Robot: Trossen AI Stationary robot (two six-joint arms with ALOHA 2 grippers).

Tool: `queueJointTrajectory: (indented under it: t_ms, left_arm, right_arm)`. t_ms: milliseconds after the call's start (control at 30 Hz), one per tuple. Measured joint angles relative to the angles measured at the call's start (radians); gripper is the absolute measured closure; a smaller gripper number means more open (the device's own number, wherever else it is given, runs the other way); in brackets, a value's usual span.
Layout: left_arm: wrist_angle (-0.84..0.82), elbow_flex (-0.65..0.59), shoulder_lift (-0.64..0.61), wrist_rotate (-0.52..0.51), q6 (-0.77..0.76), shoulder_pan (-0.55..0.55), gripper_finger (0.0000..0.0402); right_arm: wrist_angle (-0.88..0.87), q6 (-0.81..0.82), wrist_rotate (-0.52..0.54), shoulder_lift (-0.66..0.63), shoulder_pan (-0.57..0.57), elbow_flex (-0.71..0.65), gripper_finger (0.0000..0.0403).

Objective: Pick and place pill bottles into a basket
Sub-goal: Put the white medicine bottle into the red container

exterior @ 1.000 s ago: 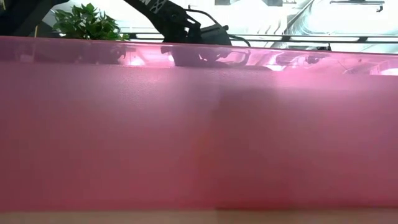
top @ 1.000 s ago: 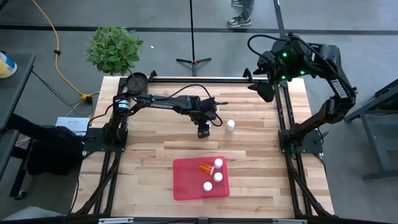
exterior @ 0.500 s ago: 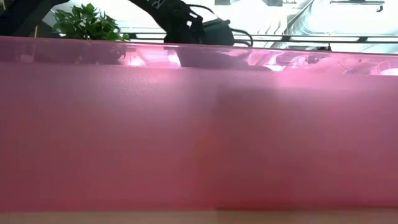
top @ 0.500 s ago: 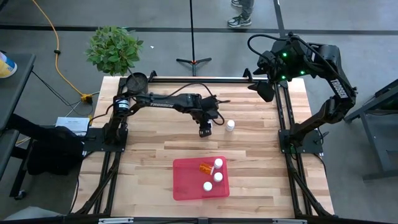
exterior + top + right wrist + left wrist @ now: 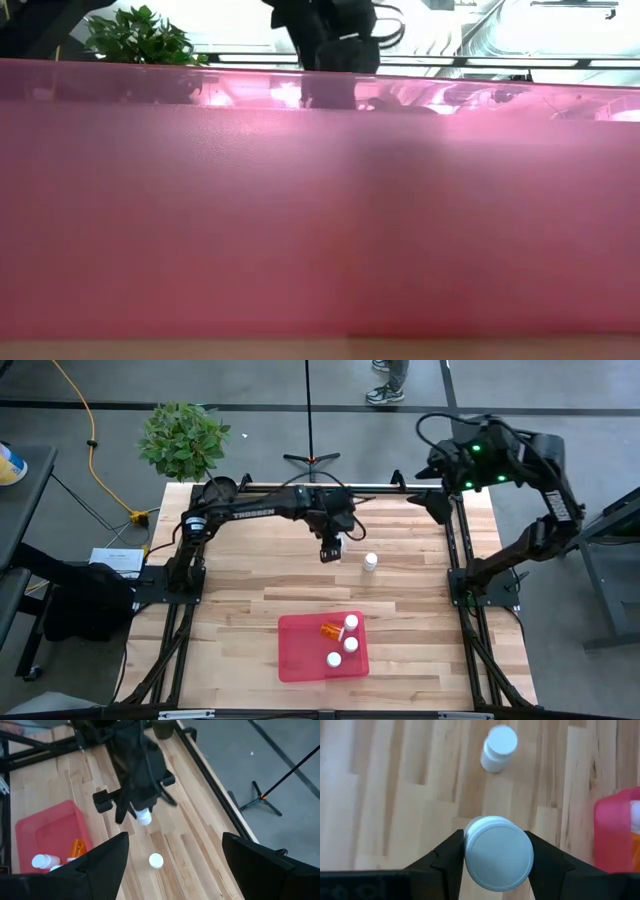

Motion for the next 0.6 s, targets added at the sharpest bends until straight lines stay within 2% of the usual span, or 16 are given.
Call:
queueJointTrajectory:
  t_ms: [100, 333, 600]
  left_arm:
    - [-0.035, 0.038, -0.008, 0.000, 0.016, 0.018, 0.0195]
    - [-0.075, 0.042, -0.069, 0.024, 0.022, 0.054, 0.0196]
    - [-0.106, 0.042, -0.183, 0.057, 0.020, 0.063, 0.0196]
  right_arm:
    - [0.000, 0.017, 0.006, -0.035, 0.000, 0.000, 0.0091]
    - [0.000, 0.049, 0.047, -0.110, 0.000, 0.000, 0.0091]
    - [0.000, 0.047, 0.057, -0.121, 0.000, -0.002, 0.0091]
